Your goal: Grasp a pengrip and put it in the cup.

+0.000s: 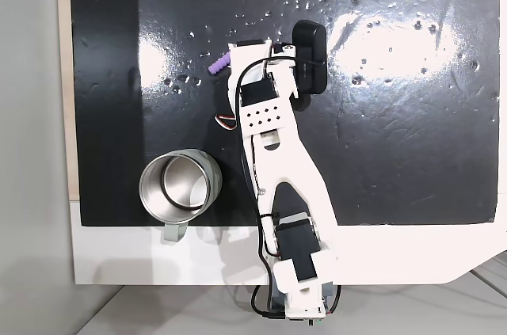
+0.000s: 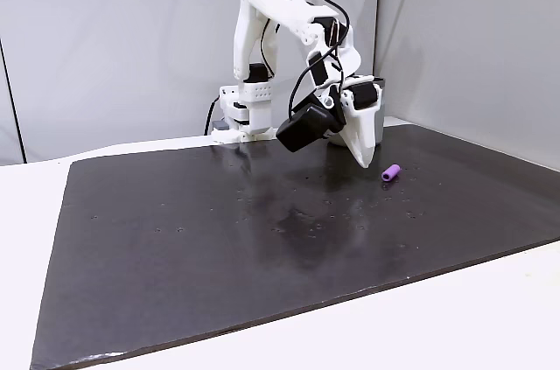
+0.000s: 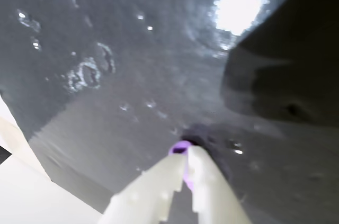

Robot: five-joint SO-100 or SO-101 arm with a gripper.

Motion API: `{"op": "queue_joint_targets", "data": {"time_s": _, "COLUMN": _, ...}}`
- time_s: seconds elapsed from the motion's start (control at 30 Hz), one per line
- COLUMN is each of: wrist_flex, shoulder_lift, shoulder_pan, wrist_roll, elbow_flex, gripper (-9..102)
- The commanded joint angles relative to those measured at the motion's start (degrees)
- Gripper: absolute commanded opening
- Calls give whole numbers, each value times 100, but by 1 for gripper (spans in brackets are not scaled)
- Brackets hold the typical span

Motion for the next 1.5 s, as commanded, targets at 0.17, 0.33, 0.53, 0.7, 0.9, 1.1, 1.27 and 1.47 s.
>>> {"op": "queue_joint_targets", "data": {"time_s": 0.17, "wrist_flex": 158, "shoulder_lift": 35, "shoulder_pan": -571, "wrist_roll": 141, "elbow_flex": -457, "gripper": 0}}
{"op": "queue_joint_targets", "data": {"time_s": 0.33, "wrist_flex": 264, "shoulder_lift": -70, "shoulder_pan": -694, "wrist_roll": 123, "elbow_flex": -668, "gripper": 0}}
{"op": "queue_joint_targets", "data": {"time_s": 0.53, "wrist_flex": 422, "shoulder_lift": -114, "shoulder_pan": -642, "wrist_roll": 123, "elbow_flex": -756, "gripper": 18}}
{"op": "queue_joint_targets", "data": {"time_s": 0.7, "wrist_flex": 510, "shoulder_lift": -246, "shoulder_pan": -659, "wrist_roll": 141, "elbow_flex": -844, "gripper": 23}}
{"op": "queue_joint_targets", "data": {"time_s": 0.9, "wrist_flex": 1187, "shoulder_lift": -1011, "shoulder_pan": -773, "wrist_roll": 123, "elbow_flex": -1740, "gripper": 24}}
{"op": "queue_joint_targets", "data": {"time_s": 1.1, "wrist_flex": 1441, "shoulder_lift": -1459, "shoulder_pan": -879, "wrist_roll": 105, "elbow_flex": -2224, "gripper": 24}}
{"op": "queue_joint_targets", "data": {"time_s": 1.27, "wrist_flex": 1872, "shoulder_lift": -1960, "shoulder_pan": -984, "wrist_roll": 26, "elbow_flex": -2848, "gripper": 17}}
{"op": "queue_joint_targets", "data": {"time_s": 1.47, "wrist_flex": 2206, "shoulder_lift": -2136, "shoulder_pan": -1020, "wrist_roll": 9, "elbow_flex": -3085, "gripper": 0}}
